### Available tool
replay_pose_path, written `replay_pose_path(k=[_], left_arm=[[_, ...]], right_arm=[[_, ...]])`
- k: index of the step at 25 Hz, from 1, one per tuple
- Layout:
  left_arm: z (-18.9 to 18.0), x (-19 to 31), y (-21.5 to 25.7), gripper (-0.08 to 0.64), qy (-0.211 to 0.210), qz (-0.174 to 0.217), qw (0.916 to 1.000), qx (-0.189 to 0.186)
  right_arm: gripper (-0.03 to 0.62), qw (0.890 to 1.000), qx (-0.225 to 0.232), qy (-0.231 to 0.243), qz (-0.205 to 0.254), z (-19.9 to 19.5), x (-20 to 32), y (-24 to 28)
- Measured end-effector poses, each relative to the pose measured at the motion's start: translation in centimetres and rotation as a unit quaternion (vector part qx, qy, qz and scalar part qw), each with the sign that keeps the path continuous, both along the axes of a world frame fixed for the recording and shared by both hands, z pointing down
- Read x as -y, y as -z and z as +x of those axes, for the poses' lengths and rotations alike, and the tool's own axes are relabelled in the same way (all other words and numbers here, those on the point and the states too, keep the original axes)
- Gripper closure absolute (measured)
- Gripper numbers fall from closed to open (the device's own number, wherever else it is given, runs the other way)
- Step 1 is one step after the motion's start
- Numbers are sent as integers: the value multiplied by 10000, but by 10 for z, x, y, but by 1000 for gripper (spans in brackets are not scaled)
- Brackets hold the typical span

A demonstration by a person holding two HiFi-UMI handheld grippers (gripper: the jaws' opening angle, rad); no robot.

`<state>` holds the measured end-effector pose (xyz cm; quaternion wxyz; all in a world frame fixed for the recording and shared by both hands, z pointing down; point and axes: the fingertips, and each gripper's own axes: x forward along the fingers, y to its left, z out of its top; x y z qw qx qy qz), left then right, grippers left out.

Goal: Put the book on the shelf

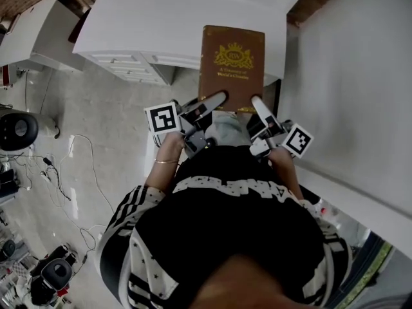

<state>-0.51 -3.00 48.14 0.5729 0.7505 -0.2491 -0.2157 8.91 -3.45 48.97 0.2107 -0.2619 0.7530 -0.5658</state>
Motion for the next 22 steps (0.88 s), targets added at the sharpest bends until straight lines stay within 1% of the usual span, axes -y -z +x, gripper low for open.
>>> replay_pose_path(k=[6,12,17,22], left_arm=[[-3,-2,-2,295,-32,19,10000,55],[-1,6,-2,293,-253,-47,9996,111],[-3,6,-1,290,-431,-180,9986,236],[-5,8,-1,290,-541,-222,9979,284]], right_arm=[[328,10000,42,-5,21,-4,-4,-1],[328,9998,49,-194,-68,-2,0,-1],[328,9992,117,-335,-190,-4,-2,0],[329,9989,45,-405,-229,-6,-2,1]])
